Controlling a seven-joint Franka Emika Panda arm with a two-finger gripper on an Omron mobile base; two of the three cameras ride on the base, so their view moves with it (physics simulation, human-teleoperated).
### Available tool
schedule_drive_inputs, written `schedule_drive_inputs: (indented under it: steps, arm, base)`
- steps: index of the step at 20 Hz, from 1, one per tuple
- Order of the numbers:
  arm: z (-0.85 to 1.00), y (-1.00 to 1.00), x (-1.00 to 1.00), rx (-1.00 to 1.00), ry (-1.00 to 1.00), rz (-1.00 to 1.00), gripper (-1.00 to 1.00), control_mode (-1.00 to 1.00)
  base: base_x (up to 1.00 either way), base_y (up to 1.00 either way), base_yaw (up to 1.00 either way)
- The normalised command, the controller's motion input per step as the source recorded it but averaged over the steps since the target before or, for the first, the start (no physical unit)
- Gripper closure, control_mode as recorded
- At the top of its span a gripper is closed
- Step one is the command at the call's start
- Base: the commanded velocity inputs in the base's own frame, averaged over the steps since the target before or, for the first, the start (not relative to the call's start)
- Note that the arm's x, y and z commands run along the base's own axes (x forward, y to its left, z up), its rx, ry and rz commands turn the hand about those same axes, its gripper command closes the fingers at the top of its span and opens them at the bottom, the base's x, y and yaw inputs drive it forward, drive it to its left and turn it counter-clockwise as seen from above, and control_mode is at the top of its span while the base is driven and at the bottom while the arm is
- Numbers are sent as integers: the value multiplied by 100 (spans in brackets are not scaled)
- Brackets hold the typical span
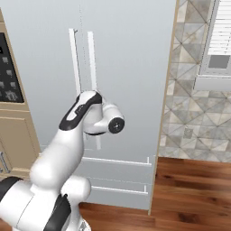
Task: Place the potato in the correct fridge rack based on whether it is a fruit or vegetable. Finally, close the fridge door.
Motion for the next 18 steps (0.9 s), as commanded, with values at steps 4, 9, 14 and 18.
schedule_drive_inputs:
  steps: [4, 9, 14, 18]
  arm:
    - [3, 23, 39, 3, 0, -2, -100, -100]
    - [0, 9, 40, 11, 0, -2, -100, -100]
    - [0, 0, 44, 12, 0, 0, -100, -100]
    - [0, 0, 28, 3, 0, 0, -100, -100]
  base:
    - [0, 0, 0]
    - [0, 0, 0]
    - [0, 0, 0]
    - [0, 0, 0]
